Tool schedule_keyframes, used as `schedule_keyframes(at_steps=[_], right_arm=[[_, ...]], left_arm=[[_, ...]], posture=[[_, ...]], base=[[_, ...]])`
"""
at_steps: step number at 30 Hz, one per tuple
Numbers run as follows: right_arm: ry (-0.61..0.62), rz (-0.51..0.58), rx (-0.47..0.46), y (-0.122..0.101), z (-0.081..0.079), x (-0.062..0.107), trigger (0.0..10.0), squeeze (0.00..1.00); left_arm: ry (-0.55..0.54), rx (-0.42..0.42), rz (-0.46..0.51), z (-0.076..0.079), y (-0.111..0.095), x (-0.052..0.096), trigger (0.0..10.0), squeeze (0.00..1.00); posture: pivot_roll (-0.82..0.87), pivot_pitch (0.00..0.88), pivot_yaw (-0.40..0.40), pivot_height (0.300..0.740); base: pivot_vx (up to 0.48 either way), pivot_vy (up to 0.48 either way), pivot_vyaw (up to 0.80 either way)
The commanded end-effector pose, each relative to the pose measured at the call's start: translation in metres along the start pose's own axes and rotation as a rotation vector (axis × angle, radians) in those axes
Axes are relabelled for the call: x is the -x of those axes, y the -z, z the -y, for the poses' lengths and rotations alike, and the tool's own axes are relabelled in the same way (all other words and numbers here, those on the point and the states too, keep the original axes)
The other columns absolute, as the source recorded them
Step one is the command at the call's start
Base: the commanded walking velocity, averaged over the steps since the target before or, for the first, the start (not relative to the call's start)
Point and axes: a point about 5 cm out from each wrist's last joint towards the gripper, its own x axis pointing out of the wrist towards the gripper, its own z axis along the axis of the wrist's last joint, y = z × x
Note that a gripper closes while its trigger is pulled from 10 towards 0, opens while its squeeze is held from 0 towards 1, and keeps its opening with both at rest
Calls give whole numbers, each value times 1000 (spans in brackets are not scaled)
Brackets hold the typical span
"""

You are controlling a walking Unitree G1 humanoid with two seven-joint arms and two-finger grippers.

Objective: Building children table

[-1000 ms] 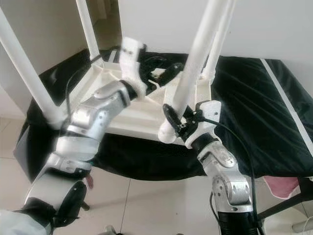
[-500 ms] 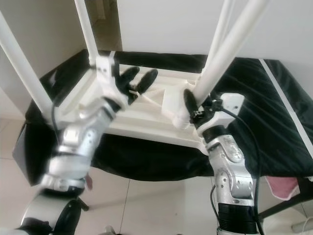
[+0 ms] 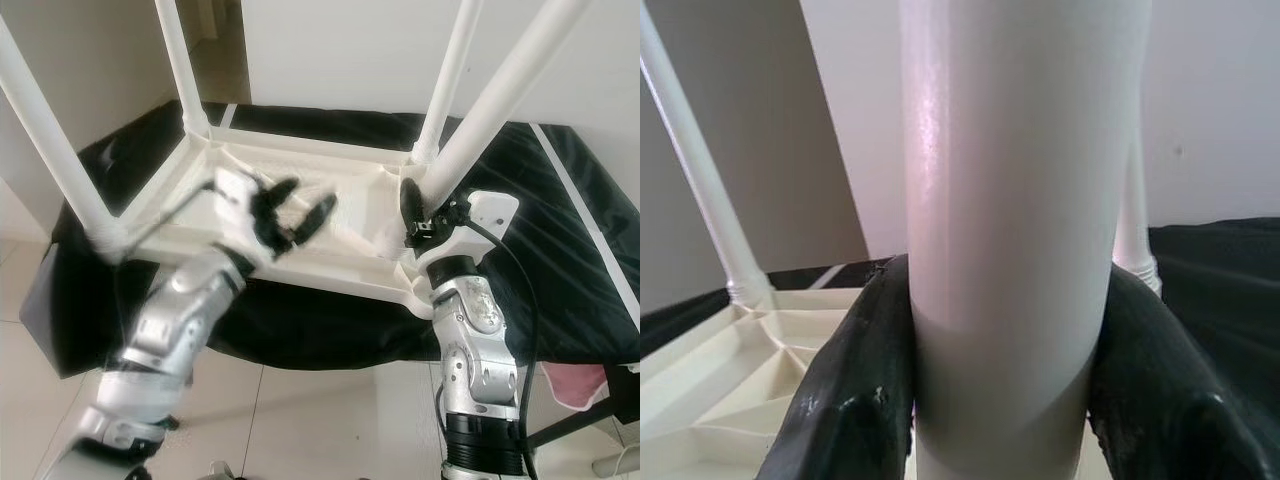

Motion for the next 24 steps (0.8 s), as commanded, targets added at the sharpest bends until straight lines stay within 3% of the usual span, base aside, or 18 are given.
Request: schedule_keyframes(at_steps=[1,3,5,8,13,18,21,24], right_arm=[[23,13,35,-1,3,1,10000,0],[23,13,35,-1,3,1,10000,0],[55,9,73,-1,6,3,10000,0],[84,-4,110,-1,7,5,10000,0],[112,-30,155,2,6,8,10000,0],[136,-48,191,5,4,12,10000,0],[167,-80,218,7,5,16,10000,0],[179,-111,241,10,8,21,10000,0]], left_arm=[[247,-63,-33,22,5,3,10000,0],[247,-63,-33,22,5,3,10000,0],[308,-94,-87,33,12,7,10000,0],[325,-129,-166,36,21,8,10000,0],[322,-160,-204,37,24,8,10000,0],[308,-171,-211,36,23,6,10000,0],[295,-250,-180,35,18,5,10000,0],[272,-263,-187,31,19,4,10000,0]], posture=[[-35,0,-28,740],[-35,0,-28,740],[-42,0,-19,740],[-44,1,-17,740],[-46,8,-17,740],[-48,18,-18,740],[-57,24,-13,740],[-60,29,-12,740]], base=[[0,0,0],[0,0,0],[0,0,0],[0,0,0],[0,0,0],[0,0,0],[0,0,0],[0,0,0]])
